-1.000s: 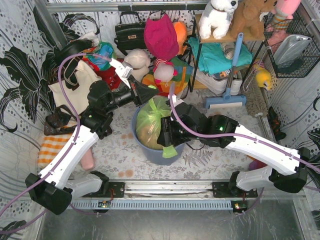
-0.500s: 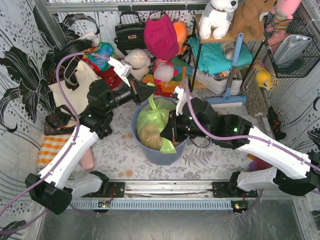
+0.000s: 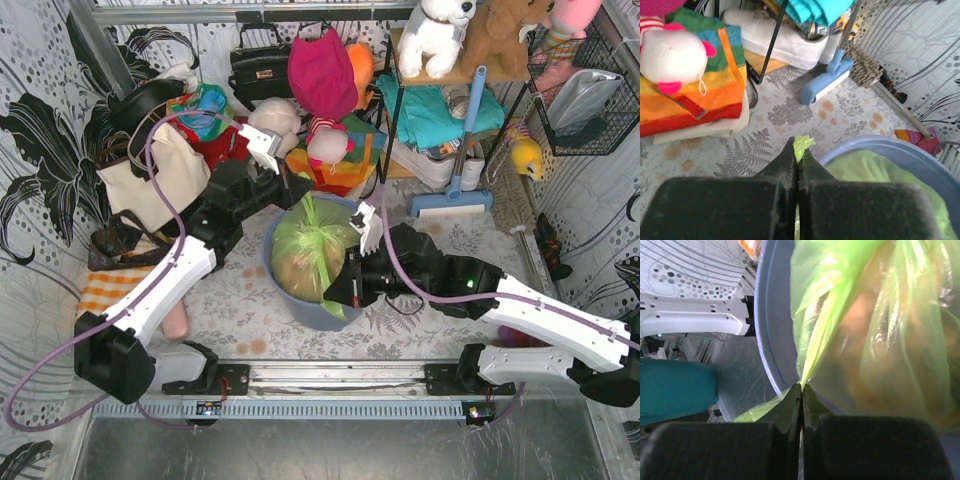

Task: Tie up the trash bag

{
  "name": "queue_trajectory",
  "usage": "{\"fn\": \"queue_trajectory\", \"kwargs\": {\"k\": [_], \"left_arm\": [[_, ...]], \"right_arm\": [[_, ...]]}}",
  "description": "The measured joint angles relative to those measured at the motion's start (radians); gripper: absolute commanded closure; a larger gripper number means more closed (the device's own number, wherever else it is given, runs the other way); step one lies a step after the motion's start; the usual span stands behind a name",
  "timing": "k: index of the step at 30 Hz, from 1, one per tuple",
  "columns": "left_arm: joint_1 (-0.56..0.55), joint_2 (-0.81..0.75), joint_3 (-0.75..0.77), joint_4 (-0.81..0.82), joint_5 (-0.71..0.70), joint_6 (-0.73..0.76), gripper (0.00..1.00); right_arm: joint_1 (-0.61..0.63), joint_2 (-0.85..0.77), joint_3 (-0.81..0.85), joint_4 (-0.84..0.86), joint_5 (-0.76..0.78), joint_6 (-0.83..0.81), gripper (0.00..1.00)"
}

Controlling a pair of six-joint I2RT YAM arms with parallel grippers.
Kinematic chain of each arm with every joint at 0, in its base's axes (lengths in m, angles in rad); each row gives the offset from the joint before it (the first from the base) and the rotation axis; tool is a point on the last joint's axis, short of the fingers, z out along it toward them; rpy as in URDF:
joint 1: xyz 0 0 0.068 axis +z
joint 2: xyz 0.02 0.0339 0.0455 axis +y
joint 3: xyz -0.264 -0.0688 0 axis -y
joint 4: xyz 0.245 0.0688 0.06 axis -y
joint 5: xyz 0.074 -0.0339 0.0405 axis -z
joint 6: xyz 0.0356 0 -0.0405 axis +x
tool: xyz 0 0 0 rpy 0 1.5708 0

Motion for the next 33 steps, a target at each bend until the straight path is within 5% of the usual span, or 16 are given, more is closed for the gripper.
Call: {"fn": "queue_trajectory", "kwargs": {"k": [13, 24, 33], "left_arm": [[0.0, 0.014, 0.152, -0.072, -0.065, 0.037, 1.0], [0.0, 0.027, -0.005, -0.084, -0.119, 0.066, 1.0], [0.0, 0.065, 0.092, -0.112, -0.094, 0.083, 1.0]], "right_arm": [[-0.001, 0.037, 0.228, 0.038, -0.031, -0.009, 1.0], [-0.001, -0.045, -0.072, 0.089, -0.032, 0.077, 1.0], [-0.001, -0.033, 0.02, 0.124, -0.01, 0.069, 1.0]]}}
